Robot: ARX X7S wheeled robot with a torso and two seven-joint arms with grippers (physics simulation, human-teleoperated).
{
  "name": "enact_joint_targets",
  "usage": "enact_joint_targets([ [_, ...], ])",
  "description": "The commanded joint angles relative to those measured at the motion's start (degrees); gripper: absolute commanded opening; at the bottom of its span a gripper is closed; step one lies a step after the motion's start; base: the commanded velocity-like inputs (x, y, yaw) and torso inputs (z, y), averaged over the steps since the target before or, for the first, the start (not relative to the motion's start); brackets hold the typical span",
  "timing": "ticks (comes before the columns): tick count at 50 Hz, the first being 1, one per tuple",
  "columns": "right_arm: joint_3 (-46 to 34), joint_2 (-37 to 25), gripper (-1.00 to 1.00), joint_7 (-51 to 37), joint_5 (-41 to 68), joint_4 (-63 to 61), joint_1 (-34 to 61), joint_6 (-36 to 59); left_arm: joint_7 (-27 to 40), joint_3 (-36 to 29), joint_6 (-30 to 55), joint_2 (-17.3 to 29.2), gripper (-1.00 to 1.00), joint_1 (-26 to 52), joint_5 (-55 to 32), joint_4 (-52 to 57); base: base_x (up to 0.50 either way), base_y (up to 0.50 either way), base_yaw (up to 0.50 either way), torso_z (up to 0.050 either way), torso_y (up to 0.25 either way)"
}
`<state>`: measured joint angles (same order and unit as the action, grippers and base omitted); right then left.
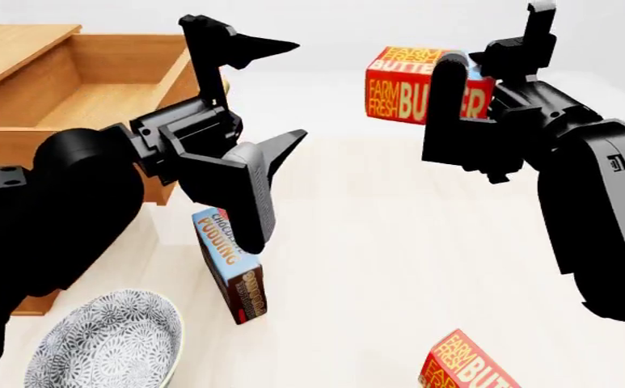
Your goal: Put the butter at the front in the top drawer of the cabinet and close it.
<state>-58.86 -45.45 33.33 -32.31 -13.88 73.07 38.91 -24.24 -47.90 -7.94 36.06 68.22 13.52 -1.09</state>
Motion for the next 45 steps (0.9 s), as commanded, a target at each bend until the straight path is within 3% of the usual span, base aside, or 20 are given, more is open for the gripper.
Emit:
enact_joint_targets([
  [1,1.3,1.2,-1.0,0.4,-3.3,-0.5,1.0,0.1,0.4,-0.5,-0.9,-0.6,1.0,-0.2,0.0,-1.0,0.0,0.0,0.0,0.0,0.0],
  [45,1.2,2.6,-1.0,1.3,-3.5,-4.0,1.4,-0.7,2.1,-2.1,-3.7,-3.3,1.0,0.2,1.2,-4.9,0.0,0.0,0.0,0.0,0.001],
])
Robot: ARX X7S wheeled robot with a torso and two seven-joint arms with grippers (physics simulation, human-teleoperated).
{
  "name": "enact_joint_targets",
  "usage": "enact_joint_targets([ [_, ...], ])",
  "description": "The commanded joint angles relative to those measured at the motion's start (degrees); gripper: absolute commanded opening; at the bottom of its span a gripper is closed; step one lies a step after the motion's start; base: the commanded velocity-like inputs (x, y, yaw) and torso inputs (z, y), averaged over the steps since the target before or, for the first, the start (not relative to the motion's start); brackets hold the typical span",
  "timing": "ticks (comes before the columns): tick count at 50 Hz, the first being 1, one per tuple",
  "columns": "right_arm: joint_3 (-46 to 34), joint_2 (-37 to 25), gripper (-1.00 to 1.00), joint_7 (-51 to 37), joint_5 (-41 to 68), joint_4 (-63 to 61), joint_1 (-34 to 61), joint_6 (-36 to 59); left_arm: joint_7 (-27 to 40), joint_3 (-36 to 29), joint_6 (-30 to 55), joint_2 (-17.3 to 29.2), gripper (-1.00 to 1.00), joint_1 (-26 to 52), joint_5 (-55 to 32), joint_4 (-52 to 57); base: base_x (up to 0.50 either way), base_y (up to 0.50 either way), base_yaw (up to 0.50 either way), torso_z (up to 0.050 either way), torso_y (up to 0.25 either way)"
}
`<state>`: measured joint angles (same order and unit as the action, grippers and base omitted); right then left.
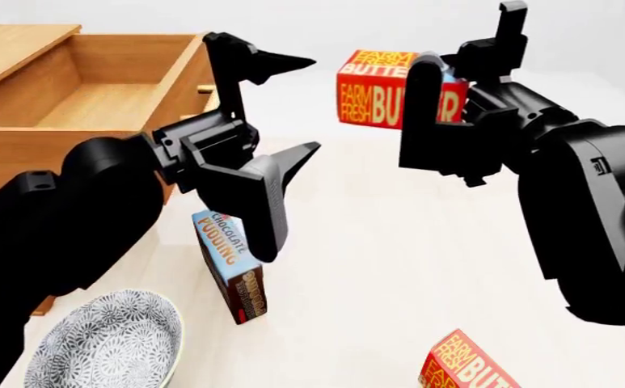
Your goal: Put the butter at the front in the top drawer of the cabinet and close it.
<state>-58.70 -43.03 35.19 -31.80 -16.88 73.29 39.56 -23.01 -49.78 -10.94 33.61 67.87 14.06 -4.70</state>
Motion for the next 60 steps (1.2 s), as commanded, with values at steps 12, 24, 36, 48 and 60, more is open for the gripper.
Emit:
enact_joint_targets([
  [12,1.0,0.5,-1.0,0.5,-4.0,-2.1,1.7,-1.4,1.1,-0.5,-1.4,-1.4,1.0,0.7,0.7,-2.2,0.0,0.0,0.0,0.0,0.002],
  [24,1.0,0.7,-1.0,1.1,-3.8,-2.9,1.9,-1.5,0.6,-0.9,-1.6,-1.5,1.0,0.4,0.2,-2.0,0.0,0.0,0.0,0.001,0.002],
  [36,1.0,0.7,-1.0,1.8,-3.8,-3.8,1.9,-1.3,0.8,-0.9,-1.8,-1.5,1.0,0.4,0.1,-2.3,0.0,0.0,0.0,0.001,0.001],
  [48,1.1,0.8,-1.0,2.7,-4.1,-5.4,2.1,-0.8,1.1,-0.9,-2.3,-1.7,1.0,0.4,-0.2,-3.1,0.0,0.0,0.0,0.0,0.002],
  [60,1.0,0.7,-1.0,3.7,-4.9,-7.0,2.4,0.1,1.2,-0.9,-2.5,-1.5,1.0,0.4,-0.3,-3.2,0.0,0.0,0.0,0.001,0.001],
])
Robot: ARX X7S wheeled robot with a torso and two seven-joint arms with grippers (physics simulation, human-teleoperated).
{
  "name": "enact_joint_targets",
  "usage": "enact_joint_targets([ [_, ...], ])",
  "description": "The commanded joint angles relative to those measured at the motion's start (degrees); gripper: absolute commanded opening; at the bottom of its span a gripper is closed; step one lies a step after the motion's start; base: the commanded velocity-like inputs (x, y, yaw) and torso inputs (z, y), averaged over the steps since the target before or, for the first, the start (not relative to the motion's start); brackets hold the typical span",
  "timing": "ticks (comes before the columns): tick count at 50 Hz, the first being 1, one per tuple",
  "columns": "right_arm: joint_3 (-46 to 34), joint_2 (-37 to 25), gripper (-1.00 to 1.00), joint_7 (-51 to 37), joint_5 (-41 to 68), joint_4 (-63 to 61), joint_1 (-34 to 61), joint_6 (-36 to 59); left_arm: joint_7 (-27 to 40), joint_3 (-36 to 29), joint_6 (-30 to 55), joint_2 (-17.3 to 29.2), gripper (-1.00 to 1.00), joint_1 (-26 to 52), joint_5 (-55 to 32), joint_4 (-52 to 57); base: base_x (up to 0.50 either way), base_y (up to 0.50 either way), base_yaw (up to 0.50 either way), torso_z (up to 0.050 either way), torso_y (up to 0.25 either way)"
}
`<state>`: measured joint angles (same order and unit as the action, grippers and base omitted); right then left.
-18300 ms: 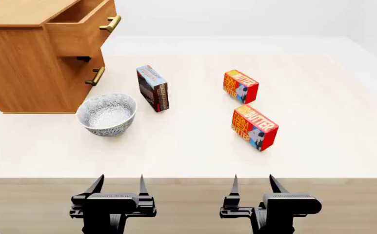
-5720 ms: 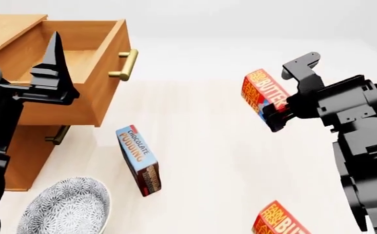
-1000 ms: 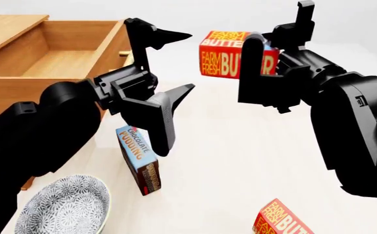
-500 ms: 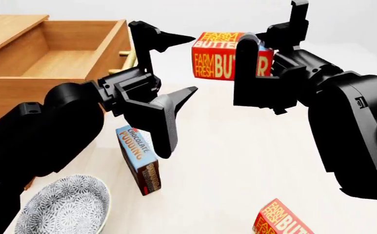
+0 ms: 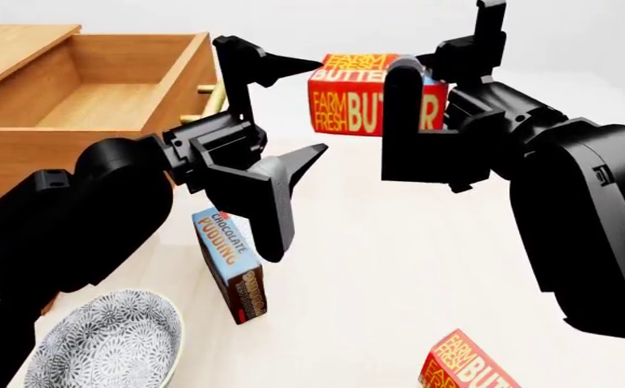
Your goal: Put the butter at the front in the top drawer of the cabinet and close it.
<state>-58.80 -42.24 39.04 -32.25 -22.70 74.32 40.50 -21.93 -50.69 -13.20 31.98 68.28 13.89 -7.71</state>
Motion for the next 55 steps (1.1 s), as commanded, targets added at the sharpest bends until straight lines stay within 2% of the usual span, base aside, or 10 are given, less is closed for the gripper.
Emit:
enact_joint_targets([
  [1,1.1,-0.1,-1.0,0.0,-4.5,-1.3,1.4,-0.8,0.1,0.0,-0.3,0.1,1.0,0.0,-0.2,-0.2,0.0,0.0,0.0,0.0,0.0],
  [55,2.1,0.8,-1.0,0.9,-3.3,-4.2,0.4,0.1,1.4,0.3,-2.1,-0.2,1.0,0.3,-0.8,0.1,0.0,0.0,0.0,0.0,0.001],
])
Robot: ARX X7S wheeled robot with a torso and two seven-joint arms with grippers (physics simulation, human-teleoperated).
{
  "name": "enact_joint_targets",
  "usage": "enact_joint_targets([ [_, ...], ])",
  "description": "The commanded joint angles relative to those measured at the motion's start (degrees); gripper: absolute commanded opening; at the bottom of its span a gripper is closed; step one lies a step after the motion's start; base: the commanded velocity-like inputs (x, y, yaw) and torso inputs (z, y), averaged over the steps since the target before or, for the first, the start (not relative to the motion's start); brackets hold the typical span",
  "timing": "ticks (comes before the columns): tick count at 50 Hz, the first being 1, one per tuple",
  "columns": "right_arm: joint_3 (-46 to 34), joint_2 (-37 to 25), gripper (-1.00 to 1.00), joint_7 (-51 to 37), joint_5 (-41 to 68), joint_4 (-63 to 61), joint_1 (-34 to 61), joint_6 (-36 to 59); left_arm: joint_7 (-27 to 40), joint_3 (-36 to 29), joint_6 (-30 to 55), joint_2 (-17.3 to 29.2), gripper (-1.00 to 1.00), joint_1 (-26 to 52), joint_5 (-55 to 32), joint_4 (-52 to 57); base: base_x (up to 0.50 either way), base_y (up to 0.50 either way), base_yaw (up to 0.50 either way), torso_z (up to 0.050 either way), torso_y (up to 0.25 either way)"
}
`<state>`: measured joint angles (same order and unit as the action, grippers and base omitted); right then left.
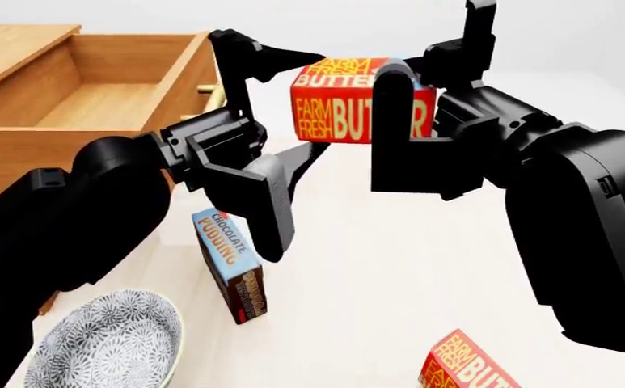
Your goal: Put the butter at the front in the top drawer of the cabinet and close it.
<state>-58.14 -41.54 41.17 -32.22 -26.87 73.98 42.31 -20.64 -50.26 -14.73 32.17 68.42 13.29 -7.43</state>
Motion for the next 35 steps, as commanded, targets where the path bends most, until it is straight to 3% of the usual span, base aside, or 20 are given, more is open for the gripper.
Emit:
enact_joint_targets([
  [1,1.5,0.1,-1.0,-1.2,-3.3,-0.2,0.7,-1.7,0.2,-0.1,-0.6,-0.4,1.0,0.2,-0.2,-0.3,0.0,0.0,0.0,0.0,0.0],
  [8,1.8,0.2,-1.0,-1.2,-3.1,-0.5,0.5,-1.5,0.3,-0.3,-1.7,-0.6,1.0,0.2,-0.4,-0.6,0.0,0.0,0.0,0.001,0.001],
  [9,1.8,0.3,-1.0,-1.2,-3.0,-0.4,0.5,-1.5,0.3,-0.3,-1.8,-0.6,-1.0,0.2,-0.5,-0.6,0.0,0.0,0.0,0.0,0.0],
  [32,2.3,0.5,-1.0,-0.4,-2.9,-1.2,0.9,-1.0,2.5,0.4,-4.8,-0.5,-1.0,0.5,-0.4,-1.0,0.0,0.0,0.0,0.0,0.001],
  [33,2.2,0.4,1.0,-0.5,-3.0,-1.1,0.9,-1.1,2.5,0.4,-4.8,-0.5,-1.0,0.5,-0.4,-1.0,0.0,0.0,0.0,0.0,0.0],
  [35,2.0,0.2,1.0,-0.5,-3.3,-1.0,1.0,-1.3,2.5,0.4,-4.8,-0.5,-1.0,0.5,-0.3,-1.1,0.0,0.0,0.0,0.0,0.0],
])
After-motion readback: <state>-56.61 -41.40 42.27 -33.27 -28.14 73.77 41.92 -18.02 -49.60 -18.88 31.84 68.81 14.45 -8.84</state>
